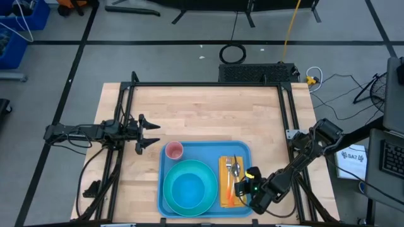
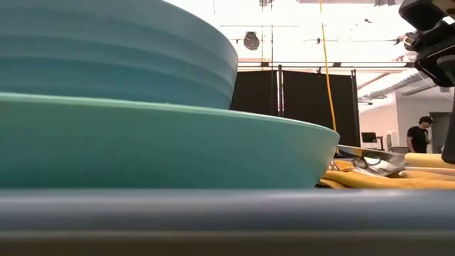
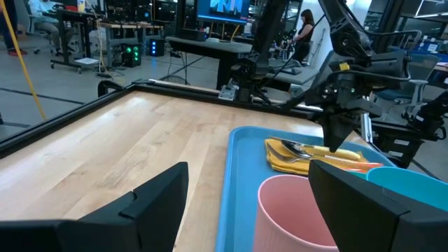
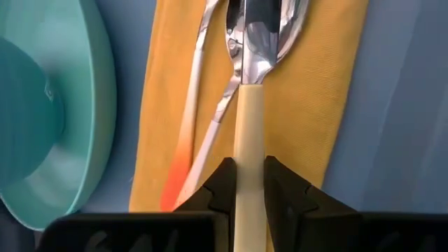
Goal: Set up tray
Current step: Put the yellow knife on the yellow napkin to the right of the orange spoon
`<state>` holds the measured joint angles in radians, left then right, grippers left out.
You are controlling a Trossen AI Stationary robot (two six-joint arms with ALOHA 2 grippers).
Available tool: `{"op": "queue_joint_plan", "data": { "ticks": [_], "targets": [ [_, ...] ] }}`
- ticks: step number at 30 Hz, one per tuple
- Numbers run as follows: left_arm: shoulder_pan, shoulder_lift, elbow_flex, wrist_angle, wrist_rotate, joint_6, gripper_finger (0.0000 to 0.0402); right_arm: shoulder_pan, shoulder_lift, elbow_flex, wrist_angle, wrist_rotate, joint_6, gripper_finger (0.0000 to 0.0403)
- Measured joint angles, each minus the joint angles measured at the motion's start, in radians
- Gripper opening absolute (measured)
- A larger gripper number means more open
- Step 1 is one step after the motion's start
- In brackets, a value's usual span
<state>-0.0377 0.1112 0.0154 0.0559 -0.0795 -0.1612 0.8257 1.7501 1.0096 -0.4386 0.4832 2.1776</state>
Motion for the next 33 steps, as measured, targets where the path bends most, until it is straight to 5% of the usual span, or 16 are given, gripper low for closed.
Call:
{"op": "queue_joint_plan", "data": {
  "ticks": [11,22,33],
  "targets": [
    [0.0,0.0,0.0,0.0,0.0,0.0,0.0301,0.001,0.001,0.109,-0.147,0.028,0.01,0.0036],
    [0.0,0.0,0.0,0.0,0.0,0.0,0.0301,-0.028,-0.003,0.22,-0.332,-0.356,0.036,0.0036],
    [0.0,0.0,0.0,0.0,0.0,0.0,0.0301,-0.058,0.001,0.223,-0.281,-0.491,0.006,0.0036]
  ]
}}
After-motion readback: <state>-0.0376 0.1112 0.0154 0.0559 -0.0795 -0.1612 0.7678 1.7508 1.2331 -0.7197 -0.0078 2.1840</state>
